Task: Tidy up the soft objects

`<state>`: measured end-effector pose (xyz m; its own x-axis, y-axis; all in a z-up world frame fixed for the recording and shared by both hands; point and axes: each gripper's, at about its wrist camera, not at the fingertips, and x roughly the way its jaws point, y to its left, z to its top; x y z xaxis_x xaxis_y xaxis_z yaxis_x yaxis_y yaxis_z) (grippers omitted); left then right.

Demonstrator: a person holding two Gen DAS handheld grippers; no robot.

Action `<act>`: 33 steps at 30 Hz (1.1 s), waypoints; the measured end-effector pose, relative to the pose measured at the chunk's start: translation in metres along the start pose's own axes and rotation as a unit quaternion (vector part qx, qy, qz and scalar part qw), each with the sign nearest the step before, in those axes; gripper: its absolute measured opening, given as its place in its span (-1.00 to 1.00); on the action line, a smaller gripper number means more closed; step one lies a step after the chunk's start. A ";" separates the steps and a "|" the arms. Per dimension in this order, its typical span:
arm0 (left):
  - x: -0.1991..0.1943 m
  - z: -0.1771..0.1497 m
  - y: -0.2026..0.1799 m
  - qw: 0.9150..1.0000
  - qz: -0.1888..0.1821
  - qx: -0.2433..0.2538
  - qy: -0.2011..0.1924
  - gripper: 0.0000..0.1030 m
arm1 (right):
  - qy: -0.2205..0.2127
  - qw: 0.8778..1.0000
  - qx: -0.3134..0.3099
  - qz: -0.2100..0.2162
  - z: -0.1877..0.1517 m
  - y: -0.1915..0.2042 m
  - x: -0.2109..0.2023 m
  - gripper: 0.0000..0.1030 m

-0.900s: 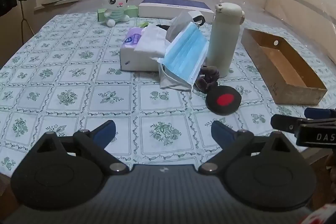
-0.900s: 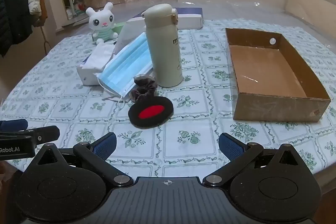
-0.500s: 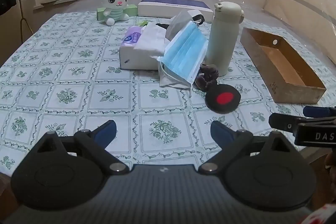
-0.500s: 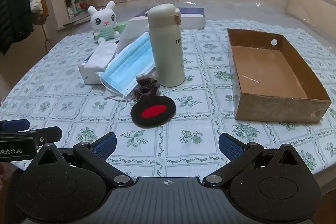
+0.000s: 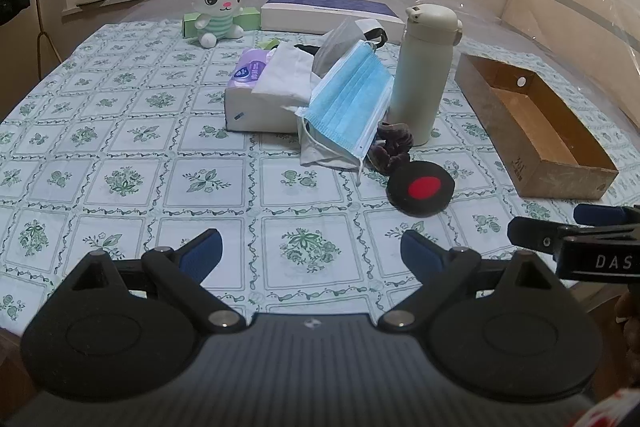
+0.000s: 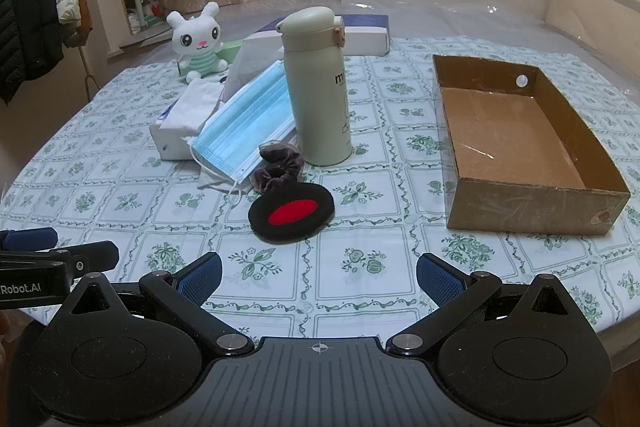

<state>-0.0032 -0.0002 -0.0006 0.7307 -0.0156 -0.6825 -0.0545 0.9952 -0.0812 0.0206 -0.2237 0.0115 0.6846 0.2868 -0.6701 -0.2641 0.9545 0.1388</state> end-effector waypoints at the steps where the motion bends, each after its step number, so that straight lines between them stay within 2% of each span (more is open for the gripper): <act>1: 0.000 0.000 0.000 1.000 0.000 0.000 0.000 0.84 | 0.000 1.000 0.000 0.000 0.000 0.000 0.000 0.99; 33: 0.000 0.003 -0.004 1.000 -0.003 0.001 -0.002 0.84 | -0.002 1.000 -0.002 -0.002 0.004 -0.002 0.001 0.99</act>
<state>-0.0012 -0.0042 0.0015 0.7334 -0.0217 -0.6795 -0.0492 0.9952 -0.0848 0.0241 -0.2247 0.0137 0.6878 0.2836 -0.6683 -0.2637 0.9553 0.1340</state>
